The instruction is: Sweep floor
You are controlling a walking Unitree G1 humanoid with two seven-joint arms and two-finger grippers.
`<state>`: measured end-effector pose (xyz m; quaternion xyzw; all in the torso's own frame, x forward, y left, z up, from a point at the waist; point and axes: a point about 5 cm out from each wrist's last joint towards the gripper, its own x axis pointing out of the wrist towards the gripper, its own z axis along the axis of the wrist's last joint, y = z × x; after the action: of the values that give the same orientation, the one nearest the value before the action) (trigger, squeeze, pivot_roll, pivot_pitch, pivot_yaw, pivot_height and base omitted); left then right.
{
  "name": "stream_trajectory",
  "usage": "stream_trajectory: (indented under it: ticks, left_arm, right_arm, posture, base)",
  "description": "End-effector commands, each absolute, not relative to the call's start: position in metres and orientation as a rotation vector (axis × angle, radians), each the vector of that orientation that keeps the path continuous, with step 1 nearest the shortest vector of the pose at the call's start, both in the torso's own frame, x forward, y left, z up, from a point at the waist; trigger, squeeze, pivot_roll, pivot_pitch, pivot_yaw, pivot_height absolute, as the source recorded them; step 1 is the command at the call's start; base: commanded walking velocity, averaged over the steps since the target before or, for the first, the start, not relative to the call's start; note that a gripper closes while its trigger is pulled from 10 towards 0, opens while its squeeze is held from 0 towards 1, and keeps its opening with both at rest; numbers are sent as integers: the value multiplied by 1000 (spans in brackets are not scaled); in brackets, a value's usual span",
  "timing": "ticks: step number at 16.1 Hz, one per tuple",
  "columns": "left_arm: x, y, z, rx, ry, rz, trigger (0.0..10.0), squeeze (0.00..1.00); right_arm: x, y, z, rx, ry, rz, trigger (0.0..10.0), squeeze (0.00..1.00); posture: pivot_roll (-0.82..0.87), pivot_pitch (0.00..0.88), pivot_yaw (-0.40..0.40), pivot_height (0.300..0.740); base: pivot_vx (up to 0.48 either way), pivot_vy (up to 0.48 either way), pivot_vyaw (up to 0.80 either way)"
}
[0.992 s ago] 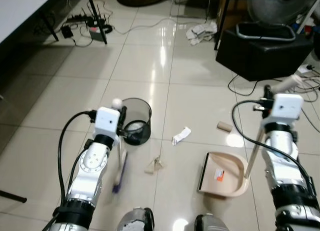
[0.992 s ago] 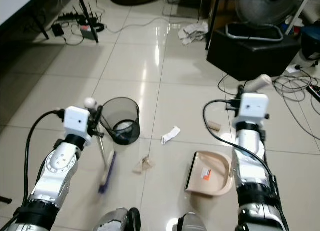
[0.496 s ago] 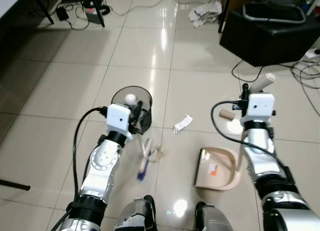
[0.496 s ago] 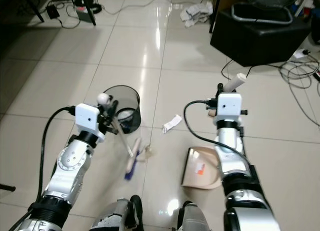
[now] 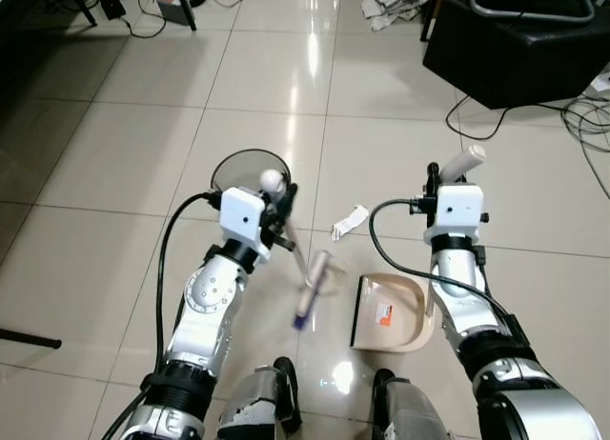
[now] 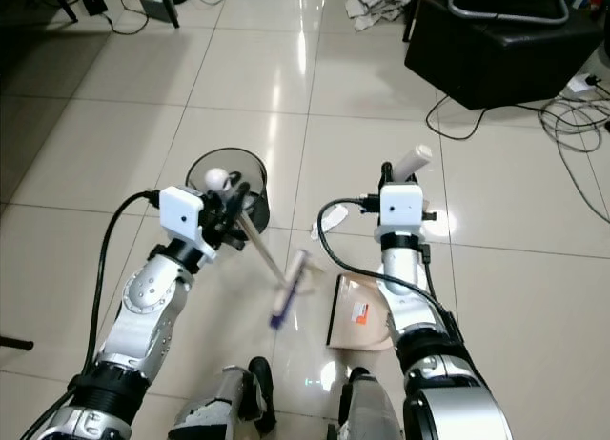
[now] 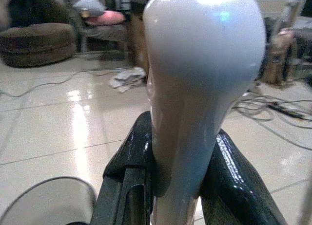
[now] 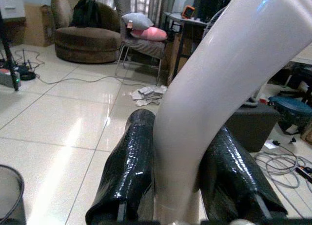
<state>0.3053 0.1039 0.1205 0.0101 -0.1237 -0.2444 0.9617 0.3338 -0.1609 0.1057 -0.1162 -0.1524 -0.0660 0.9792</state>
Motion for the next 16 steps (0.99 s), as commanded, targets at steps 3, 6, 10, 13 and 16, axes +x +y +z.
stream_trajectory:
  ticks: [3, 6, 10, 13, 16]
  left_arm:
    - [296, 90, 123, -22, -253, -643, 10000, 0]
    - [292, 83, 131, -45, -265, -772, 10000, 0]
    - [293, 82, 147, -91, -284, -802, 10000, 0]
    - [298, 93, 161, -78, -325, -794, 10000, 0]
    - [300, 115, 166, -30, -331, -753, 10000, 0]
  right_arm:
    - [328, -154, 86, -228, -215, -154, 10000, 0]
    - [325, -157, 82, -224, -207, -158, 10000, 0]
    - [326, -161, 83, -174, -205, -177, 10000, 0]
    - [327, -167, 100, -7, -297, -184, 10000, 0]
    - [322, -175, 109, 28, -364, -178, 10000, 0]
  posture:
    - [117, 322, 97, 740]
    - [115, 316, 97, 740]
    - [116, 294, 98, 740]
    - [105, 253, 90, 740]
    - [77, 215, 95, 740]
  base:
    - [0, 0, 0]
    - [0, 0, 0]
    - [0, 0, 0]
    - [0, 0, 0]
    - [0, 0, 0]
